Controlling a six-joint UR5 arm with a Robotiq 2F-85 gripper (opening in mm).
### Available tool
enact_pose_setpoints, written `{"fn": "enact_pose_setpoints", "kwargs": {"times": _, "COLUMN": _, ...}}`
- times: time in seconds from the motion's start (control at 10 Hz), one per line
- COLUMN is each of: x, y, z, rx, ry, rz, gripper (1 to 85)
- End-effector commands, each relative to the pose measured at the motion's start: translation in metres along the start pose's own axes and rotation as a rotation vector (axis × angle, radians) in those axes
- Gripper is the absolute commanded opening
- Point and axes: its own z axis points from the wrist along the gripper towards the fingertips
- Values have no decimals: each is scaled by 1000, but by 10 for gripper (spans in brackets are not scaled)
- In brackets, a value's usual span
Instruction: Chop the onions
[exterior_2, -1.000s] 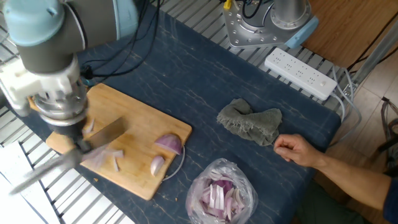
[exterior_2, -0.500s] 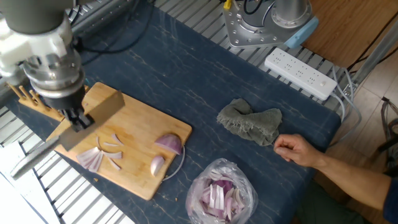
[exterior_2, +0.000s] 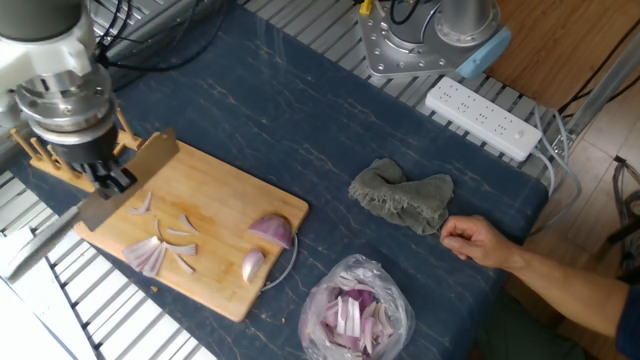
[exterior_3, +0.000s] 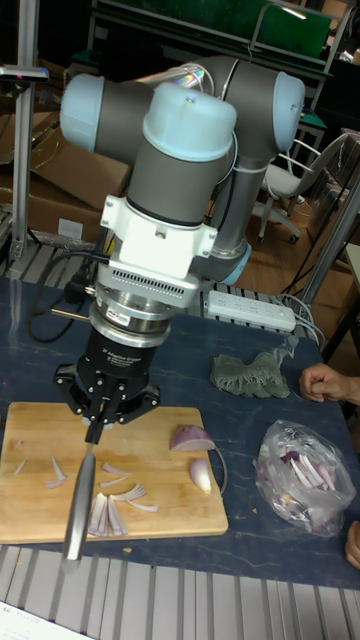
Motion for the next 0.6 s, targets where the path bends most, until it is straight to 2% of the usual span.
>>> {"fn": "enact_pose_setpoints", "kwargs": {"times": 0.0, "x": -9, "y": -15, "z": -2, "rx": 7, "ry": -11, "rz": -22, "gripper": 10}}
{"fn": "enact_pose_setpoints", "kwargs": {"times": 0.2, "x": -5, "y": -18, "z": -5, "rx": 13, "ry": -3, "rz": -25, "gripper": 10}}
{"fn": "enact_pose_setpoints", "kwargs": {"times": 0.5, "x": -12, "y": -23, "z": -6, "rx": 14, "ry": -29, "rz": -57, "gripper": 10}}
